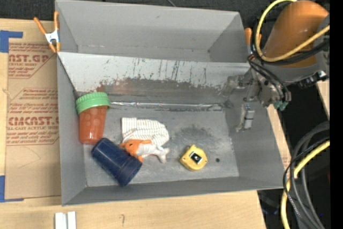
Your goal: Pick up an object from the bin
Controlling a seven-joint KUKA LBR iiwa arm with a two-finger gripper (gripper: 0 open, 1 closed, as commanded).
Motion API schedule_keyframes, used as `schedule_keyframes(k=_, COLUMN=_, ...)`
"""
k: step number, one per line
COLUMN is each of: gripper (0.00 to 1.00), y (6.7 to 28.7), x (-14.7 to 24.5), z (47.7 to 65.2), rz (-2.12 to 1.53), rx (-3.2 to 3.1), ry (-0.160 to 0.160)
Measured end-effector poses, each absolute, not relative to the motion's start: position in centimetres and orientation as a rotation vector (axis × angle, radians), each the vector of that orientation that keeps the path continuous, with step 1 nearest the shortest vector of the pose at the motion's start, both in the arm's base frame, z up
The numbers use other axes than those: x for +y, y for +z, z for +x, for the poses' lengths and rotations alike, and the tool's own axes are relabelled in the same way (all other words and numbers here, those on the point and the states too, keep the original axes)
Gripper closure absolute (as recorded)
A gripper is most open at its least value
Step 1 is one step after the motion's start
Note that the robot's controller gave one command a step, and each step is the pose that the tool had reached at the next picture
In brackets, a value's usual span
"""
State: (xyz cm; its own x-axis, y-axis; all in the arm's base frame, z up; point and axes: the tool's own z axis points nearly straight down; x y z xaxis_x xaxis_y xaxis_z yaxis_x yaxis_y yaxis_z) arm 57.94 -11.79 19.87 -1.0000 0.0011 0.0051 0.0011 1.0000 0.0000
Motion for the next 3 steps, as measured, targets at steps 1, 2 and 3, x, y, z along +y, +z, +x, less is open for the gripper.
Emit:
schedule_keyframes(k=1, gripper=0.00, y=20.4, x=-11.7, z=58.1, rz=0.000, rx=-3.144, ry=0.002)
schedule_keyframes(k=2, gripper=0.00, y=13.2, x=-7.8, z=55.1, rz=0.025, rx=-3.147, ry=0.002)
schedule_keyframes(k=3, gripper=0.00, y=11.8, x=-3.9, z=52.9, rz=-0.245, rx=-3.130, ry=-0.002)
